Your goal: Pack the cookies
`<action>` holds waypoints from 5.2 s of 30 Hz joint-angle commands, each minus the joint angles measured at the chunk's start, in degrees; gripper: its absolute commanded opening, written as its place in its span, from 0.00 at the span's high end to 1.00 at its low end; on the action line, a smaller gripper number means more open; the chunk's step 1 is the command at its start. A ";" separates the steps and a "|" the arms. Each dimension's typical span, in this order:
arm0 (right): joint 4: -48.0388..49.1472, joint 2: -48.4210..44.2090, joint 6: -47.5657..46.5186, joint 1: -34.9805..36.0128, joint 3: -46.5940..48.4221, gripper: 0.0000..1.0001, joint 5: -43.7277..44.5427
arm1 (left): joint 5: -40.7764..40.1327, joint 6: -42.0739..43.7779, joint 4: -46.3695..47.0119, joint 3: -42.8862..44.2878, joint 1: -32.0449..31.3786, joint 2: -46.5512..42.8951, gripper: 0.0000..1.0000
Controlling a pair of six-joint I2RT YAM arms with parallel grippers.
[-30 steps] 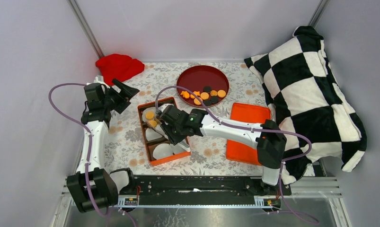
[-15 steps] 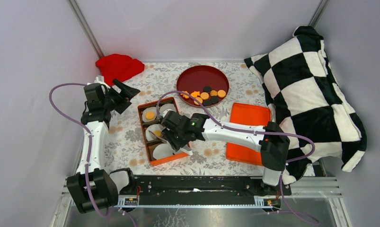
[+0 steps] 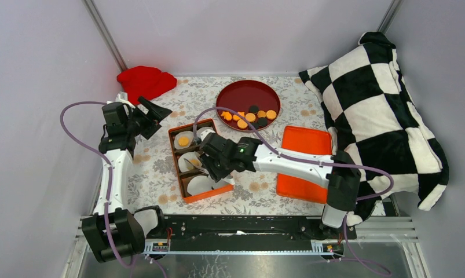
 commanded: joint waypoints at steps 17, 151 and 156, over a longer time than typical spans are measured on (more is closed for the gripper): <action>-0.83 -9.18 -1.90 -7.37 0.38 0.52 23.98 | 1.86 1.67 2.10 0.12 0.46 -1.39 0.09; 0.68 -17.27 6.09 -0.56 -14.16 0.91 5.45 | 1.66 4.55 -2.48 0.60 0.27 -4.38 0.10; -2.86 -20.12 9.65 4.51 -15.42 0.91 8.54 | 1.66 4.40 -2.48 0.62 0.28 -5.14 0.10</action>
